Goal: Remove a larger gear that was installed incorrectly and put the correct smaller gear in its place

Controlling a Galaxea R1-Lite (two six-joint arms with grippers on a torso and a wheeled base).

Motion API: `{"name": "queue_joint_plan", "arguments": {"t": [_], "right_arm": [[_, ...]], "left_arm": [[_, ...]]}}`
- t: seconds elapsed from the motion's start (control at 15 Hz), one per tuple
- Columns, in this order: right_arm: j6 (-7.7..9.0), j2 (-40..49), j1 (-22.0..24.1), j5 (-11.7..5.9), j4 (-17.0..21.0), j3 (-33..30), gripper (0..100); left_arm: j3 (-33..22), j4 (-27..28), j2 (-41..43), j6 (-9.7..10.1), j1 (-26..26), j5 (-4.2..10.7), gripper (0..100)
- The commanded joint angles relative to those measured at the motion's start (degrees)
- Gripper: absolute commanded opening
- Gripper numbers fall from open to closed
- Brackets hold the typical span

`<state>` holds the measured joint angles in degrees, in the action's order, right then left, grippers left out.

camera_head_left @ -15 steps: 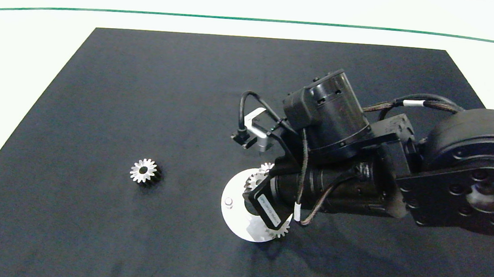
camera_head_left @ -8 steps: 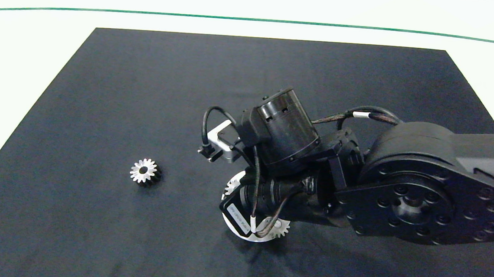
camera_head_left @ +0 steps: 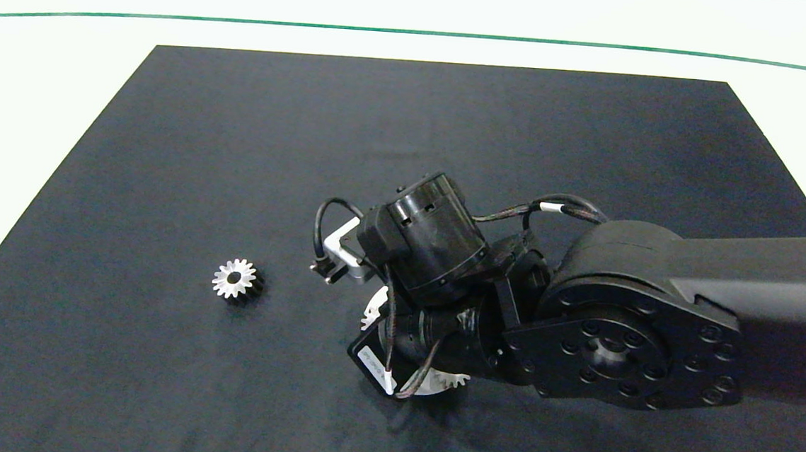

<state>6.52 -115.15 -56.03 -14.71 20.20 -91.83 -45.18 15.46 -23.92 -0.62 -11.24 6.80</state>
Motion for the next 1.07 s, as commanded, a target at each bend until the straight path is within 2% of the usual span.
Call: {"name": "queue_joint_plan", "arguments": {"t": [0.07,0.47,1.07], "right_arm": [[0.07,-1.13,0.04,-0.23,0.02,-0.80,19],[0.16,-4.38,-0.13,-1.11,0.10,-5.20,19],[0.25,-4.47,-0.49,-1.90,0.37,-4.85,19]], "left_arm": [[-0.09,0.10,0.01,0.01,-0.01,0.05,100],[0.00,0.71,0.54,0.01,-0.10,0.05,100],[-0.09,2.03,1.24,0.01,-0.27,0.05,100]]}}
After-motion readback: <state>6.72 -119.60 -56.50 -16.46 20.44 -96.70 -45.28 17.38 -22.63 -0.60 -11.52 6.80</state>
